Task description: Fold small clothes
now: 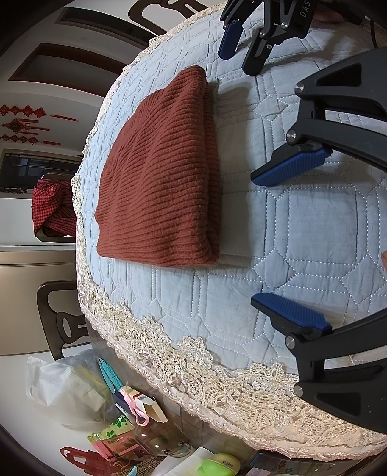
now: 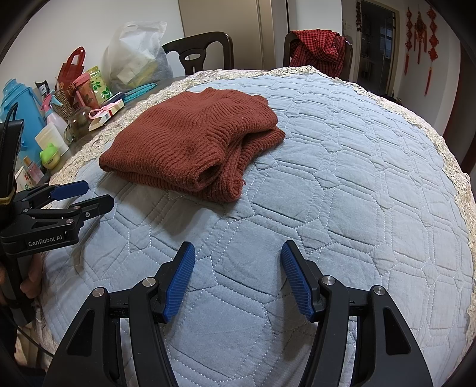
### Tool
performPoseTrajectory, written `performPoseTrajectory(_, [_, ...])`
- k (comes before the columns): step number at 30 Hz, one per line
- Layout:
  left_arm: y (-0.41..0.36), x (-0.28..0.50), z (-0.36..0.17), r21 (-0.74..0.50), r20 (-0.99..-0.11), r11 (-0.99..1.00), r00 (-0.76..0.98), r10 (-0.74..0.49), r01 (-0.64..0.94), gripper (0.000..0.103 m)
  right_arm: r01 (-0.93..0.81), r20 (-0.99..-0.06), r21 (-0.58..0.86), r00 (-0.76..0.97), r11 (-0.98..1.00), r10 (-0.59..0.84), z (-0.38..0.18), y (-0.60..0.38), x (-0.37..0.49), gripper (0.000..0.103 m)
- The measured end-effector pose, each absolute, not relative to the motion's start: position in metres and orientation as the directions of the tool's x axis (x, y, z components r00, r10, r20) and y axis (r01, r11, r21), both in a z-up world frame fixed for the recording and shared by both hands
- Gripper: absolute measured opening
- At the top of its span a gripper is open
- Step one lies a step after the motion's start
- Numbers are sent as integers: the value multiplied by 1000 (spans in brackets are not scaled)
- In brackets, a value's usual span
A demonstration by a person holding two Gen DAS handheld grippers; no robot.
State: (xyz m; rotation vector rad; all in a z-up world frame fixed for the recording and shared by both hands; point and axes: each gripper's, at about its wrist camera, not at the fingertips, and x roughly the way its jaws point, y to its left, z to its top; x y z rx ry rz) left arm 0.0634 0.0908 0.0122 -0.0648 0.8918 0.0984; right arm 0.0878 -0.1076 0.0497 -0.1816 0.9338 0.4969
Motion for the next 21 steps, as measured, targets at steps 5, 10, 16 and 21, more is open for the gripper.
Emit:
performPoseTrajectory(5, [91, 63, 11, -17, -781, 993, 622, 58, -115, 77, -484, -806, 62, 492, 873, 330, 50, -108, 88, 61])
performPoseTrajectory(10, [91, 63, 11, -8, -783, 993, 619, 65, -114, 78, -484, -806, 62, 492, 873, 330, 50, -108, 88, 61])
performPoseTrajectory(16, [92, 64, 12, -7, -787, 993, 613, 69, -121, 81, -484, -806, 62, 492, 873, 330, 50, -108, 88, 61])
performPoseTrajectory(21, [92, 64, 12, -9, -787, 992, 613, 69, -124, 81, -484, -806, 61, 492, 873, 329, 50, -108, 88, 61])
